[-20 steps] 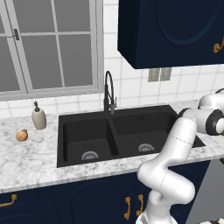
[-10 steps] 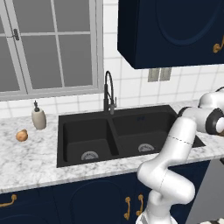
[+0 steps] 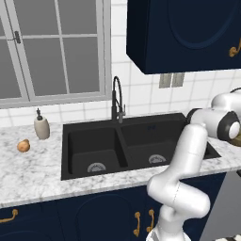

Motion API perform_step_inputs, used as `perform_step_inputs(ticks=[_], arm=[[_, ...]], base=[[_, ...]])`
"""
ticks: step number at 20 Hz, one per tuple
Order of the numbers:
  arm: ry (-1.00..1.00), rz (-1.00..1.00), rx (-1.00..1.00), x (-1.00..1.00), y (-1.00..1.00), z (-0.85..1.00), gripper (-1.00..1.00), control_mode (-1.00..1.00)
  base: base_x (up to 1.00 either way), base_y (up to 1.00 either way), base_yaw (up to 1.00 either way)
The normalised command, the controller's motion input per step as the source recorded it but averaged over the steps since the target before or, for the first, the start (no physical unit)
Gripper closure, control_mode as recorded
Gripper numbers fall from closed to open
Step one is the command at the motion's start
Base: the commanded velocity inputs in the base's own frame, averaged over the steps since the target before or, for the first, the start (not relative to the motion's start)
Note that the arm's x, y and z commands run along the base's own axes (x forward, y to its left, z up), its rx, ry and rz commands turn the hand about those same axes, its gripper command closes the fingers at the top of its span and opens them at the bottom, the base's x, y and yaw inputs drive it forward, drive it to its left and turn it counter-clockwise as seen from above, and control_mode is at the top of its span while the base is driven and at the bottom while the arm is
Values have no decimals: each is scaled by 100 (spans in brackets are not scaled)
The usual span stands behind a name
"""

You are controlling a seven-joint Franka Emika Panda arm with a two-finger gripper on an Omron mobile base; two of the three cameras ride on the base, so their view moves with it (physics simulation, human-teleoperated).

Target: Pick the lime from the sink and place it in the bowl. Then pick the bowl and place it in the microwave. Then close the microwave door and press the start button.

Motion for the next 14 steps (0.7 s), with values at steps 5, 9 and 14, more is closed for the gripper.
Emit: perform_step_inputs(ticks=[5,9,14], arm=[[0,-20,0,-56,0,56,-100,-100],[1,-30,5,-78,0,38,-100,-100],[4,-29,21,-62,-9,24,-100,-100]], base=[[0,0,0],[0,0,0],[0,0,0]])
